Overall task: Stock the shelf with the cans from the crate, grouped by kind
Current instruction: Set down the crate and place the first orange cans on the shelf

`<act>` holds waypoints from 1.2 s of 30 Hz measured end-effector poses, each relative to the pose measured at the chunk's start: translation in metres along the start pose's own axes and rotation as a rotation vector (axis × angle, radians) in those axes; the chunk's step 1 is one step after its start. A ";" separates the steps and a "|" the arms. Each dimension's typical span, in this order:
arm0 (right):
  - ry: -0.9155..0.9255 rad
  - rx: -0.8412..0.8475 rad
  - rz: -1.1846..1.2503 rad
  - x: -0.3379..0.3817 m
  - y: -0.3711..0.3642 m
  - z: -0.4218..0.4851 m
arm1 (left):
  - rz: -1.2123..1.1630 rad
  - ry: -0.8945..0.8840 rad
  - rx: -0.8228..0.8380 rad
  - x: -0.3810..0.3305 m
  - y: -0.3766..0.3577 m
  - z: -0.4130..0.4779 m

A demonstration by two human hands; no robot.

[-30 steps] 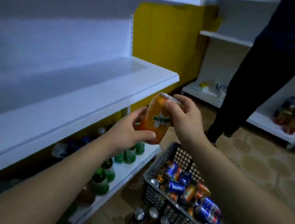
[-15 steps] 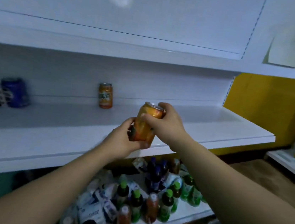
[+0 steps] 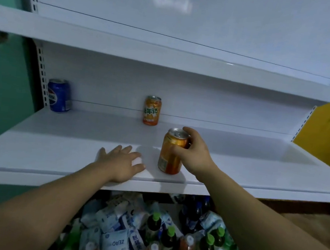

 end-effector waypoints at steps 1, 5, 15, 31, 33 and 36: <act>0.010 0.013 -0.024 -0.001 0.000 0.004 | 0.000 0.015 0.000 0.003 0.001 0.006; 0.073 0.048 -0.114 -0.006 -0.002 0.023 | -0.008 0.049 -0.007 0.004 -0.003 0.023; 0.130 -0.027 -0.268 -0.020 -0.006 0.086 | 0.003 0.061 0.022 0.008 -0.013 0.032; 0.078 -0.178 -0.224 -0.054 -0.025 0.169 | -0.043 0.048 0.017 0.009 -0.017 0.033; 0.042 -0.195 -0.178 -0.065 -0.026 0.176 | -0.037 0.046 0.020 0.008 -0.017 0.032; 0.013 -0.173 -0.188 -0.080 -0.026 0.180 | -0.024 0.039 0.028 0.005 -0.016 0.034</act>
Point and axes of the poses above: each hand's wrist, its own z-axis towards the middle knuckle, its own y-axis out of the back of the hand, x = y × z, the point moved 7 cm from there along z, towards the middle knuckle, and after that the axes turned 2 degrees about y, right-handed, at the moved point
